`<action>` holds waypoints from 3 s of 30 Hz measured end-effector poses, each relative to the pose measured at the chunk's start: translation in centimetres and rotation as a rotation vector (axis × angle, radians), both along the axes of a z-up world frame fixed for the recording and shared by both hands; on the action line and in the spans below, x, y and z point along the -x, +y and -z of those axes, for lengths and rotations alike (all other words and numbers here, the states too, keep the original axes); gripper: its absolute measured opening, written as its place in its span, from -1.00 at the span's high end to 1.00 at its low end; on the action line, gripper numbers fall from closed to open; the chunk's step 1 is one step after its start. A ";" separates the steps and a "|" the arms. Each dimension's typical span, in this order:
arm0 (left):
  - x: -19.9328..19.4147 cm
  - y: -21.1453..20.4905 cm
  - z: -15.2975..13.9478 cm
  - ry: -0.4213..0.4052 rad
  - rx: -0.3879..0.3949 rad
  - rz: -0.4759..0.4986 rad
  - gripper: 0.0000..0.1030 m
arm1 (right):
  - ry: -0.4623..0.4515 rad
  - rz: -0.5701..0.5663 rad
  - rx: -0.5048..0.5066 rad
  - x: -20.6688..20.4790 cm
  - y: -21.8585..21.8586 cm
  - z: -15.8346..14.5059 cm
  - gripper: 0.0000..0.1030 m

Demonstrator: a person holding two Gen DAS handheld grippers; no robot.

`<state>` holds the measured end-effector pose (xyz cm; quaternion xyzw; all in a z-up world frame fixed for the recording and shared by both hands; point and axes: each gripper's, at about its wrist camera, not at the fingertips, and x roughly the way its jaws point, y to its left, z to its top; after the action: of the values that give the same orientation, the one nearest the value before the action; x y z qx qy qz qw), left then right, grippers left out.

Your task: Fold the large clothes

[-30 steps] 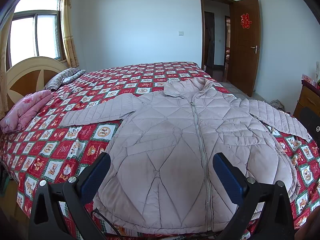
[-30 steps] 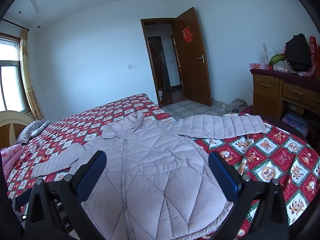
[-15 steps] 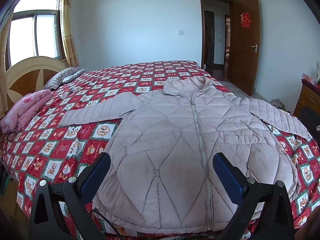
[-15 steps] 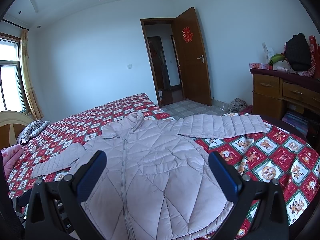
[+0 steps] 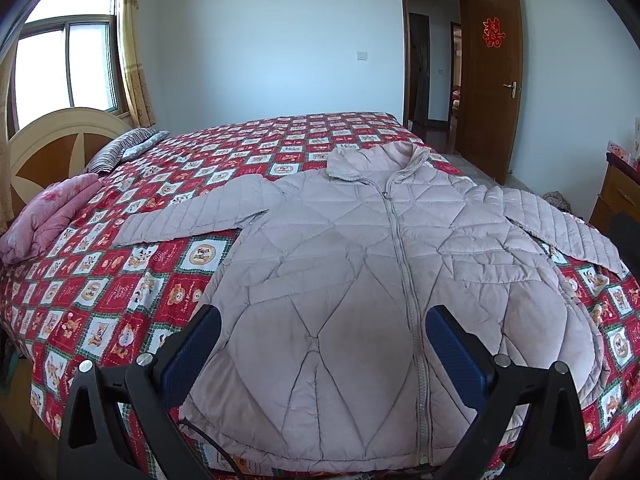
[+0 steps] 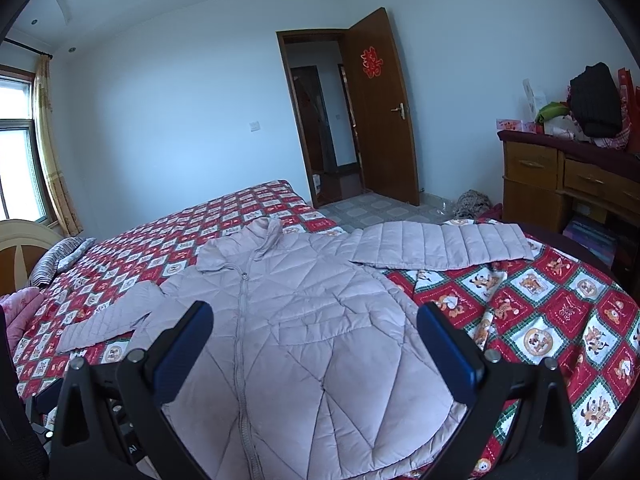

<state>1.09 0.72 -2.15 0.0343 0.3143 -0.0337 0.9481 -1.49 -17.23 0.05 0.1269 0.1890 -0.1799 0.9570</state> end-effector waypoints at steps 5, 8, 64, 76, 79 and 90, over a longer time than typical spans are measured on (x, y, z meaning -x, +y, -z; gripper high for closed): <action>-1.9 -0.4 0.2 0.003 -0.015 0.034 -0.98 | 0.025 0.019 0.002 -1.4 -1.9 0.9 -1.00; -5.7 0.6 0.5 0.025 0.060 0.107 -0.98 | 0.075 0.002 -0.043 -2.9 -4.5 2.2 -1.00; -27.0 11.9 12.6 0.208 0.294 -0.086 -0.98 | 0.235 -0.176 0.219 -21.8 -7.3 -2.0 0.88; -27.2 12.7 12.9 0.193 0.348 -0.064 -0.98 | 0.349 -0.532 0.102 -30.6 7.4 6.7 0.89; -27.2 12.7 12.9 0.192 0.353 -0.062 -0.98 | 0.364 -0.428 0.186 -30.5 5.8 5.8 0.64; -27.3 12.7 13.0 0.190 0.358 -0.061 -0.98 | 0.569 -0.028 0.308 -31.2 -11.9 9.8 -0.98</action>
<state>28.36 13.46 -15.16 -0.1476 0.3923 -0.0631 0.9057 29.73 -29.10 -9.75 -0.0775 0.4211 -0.2212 0.8762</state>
